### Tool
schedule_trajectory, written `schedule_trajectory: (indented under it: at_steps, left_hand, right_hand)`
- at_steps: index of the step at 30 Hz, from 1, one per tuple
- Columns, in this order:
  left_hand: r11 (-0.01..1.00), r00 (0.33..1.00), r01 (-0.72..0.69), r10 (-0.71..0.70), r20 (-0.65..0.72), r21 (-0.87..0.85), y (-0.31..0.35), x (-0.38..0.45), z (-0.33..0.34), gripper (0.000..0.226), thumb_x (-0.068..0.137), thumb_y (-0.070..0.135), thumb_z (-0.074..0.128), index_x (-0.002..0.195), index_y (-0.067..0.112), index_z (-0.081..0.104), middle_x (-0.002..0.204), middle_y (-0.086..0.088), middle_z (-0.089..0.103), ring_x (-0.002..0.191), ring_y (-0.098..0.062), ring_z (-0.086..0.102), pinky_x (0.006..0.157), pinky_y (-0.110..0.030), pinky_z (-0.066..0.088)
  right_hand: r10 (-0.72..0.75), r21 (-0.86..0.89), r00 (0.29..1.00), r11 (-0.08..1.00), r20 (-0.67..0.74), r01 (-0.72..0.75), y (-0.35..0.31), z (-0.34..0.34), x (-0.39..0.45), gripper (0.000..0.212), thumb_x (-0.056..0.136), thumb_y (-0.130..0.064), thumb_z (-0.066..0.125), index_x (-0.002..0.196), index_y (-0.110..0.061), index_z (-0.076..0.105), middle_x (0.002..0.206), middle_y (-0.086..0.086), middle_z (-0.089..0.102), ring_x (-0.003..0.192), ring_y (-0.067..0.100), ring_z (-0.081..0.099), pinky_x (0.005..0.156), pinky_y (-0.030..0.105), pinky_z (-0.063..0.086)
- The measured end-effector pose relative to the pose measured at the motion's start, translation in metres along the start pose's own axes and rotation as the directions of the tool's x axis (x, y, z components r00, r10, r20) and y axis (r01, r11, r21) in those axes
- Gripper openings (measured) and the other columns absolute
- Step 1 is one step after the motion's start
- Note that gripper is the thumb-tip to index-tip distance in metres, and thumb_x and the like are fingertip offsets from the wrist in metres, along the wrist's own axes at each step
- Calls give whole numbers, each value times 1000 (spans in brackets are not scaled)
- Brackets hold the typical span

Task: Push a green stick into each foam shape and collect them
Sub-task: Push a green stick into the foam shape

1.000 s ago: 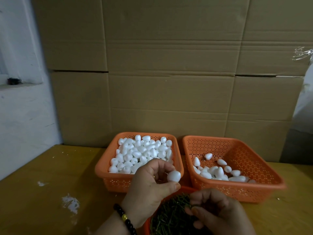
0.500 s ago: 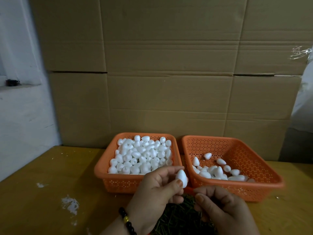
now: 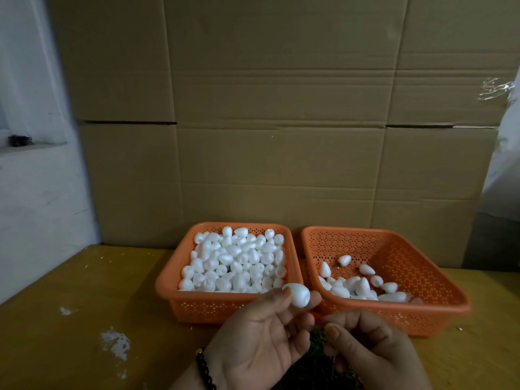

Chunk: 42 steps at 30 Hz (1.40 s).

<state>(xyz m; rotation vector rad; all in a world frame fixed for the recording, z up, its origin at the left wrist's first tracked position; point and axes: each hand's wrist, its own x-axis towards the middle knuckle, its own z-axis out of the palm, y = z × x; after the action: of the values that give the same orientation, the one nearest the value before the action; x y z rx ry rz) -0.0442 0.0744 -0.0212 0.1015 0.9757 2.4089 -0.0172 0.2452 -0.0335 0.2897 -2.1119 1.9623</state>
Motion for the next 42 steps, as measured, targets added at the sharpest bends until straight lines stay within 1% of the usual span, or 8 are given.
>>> schedule_trajectory:
  at_steps: [7,10,14,19,23,31,38,42]
  left_hand:
    - [991,999,38,-42,-27,-130,-5,2,6,24,66,9,71,85,-5,75,89,-19,69,65,-23,66,52,-29,54]
    - [988,996,43,-53,-65,-150,-7,2,9,22,62,4,71,81,-5,75,79,-17,66,59,-22,63,49,-29,54]
    - [991,991,31,-48,-129,-132,-9,2,10,24,64,3,71,87,-4,75,77,-17,65,56,-21,62,48,-30,54]
    - [998,980,-15,4,-198,-55,-9,3,11,35,65,2,73,99,-2,68,73,-17,65,54,-21,61,47,-30,54]
    - [998,984,-23,12,-175,-60,-8,2,13,19,60,2,74,79,-1,76,76,-19,65,56,-23,62,45,-29,54]
    - [999,988,-51,48,-145,-18,-10,2,10,23,59,3,76,81,-2,72,81,-21,68,57,-21,64,43,-25,52]
    - [998,992,-60,58,-116,-13,-11,2,10,11,62,3,74,72,0,76,77,-19,68,57,-20,64,45,-26,53]
    - [996,988,-80,84,-133,36,-12,2,12,11,58,4,74,69,3,75,73,-17,68,55,-20,64,44,-25,52]
  right_hand:
    - [-50,83,999,995,-7,51,-5,2,-4,8,62,0,71,68,-4,74,60,25,65,48,28,62,46,26,52]
    - [-81,85,996,993,-46,85,-6,2,-6,22,66,18,68,69,-3,74,62,23,67,49,24,63,49,23,52]
    - [-97,69,991,992,-92,103,-6,3,-7,28,66,24,67,65,-4,73,60,23,65,49,23,63,51,22,53]
    - [-137,-60,982,990,-131,130,0,1,-6,40,67,16,73,75,-23,77,70,14,71,63,22,70,62,25,57]
    - [-207,-120,963,975,-171,188,2,0,-5,42,67,13,74,77,-28,78,79,2,75,74,15,73,69,24,58]
    - [-337,-229,919,929,-202,290,2,-2,-3,24,59,-12,77,74,-30,77,79,-17,73,75,-2,69,67,10,53]
    - [-528,-443,837,790,-142,423,6,-7,1,23,67,-12,84,74,-31,72,79,-18,71,77,-6,66,69,4,47]
    - [-619,-549,782,678,-68,489,2,-6,3,6,70,-22,72,76,-25,73,78,-18,67,81,-12,62,72,-1,42]
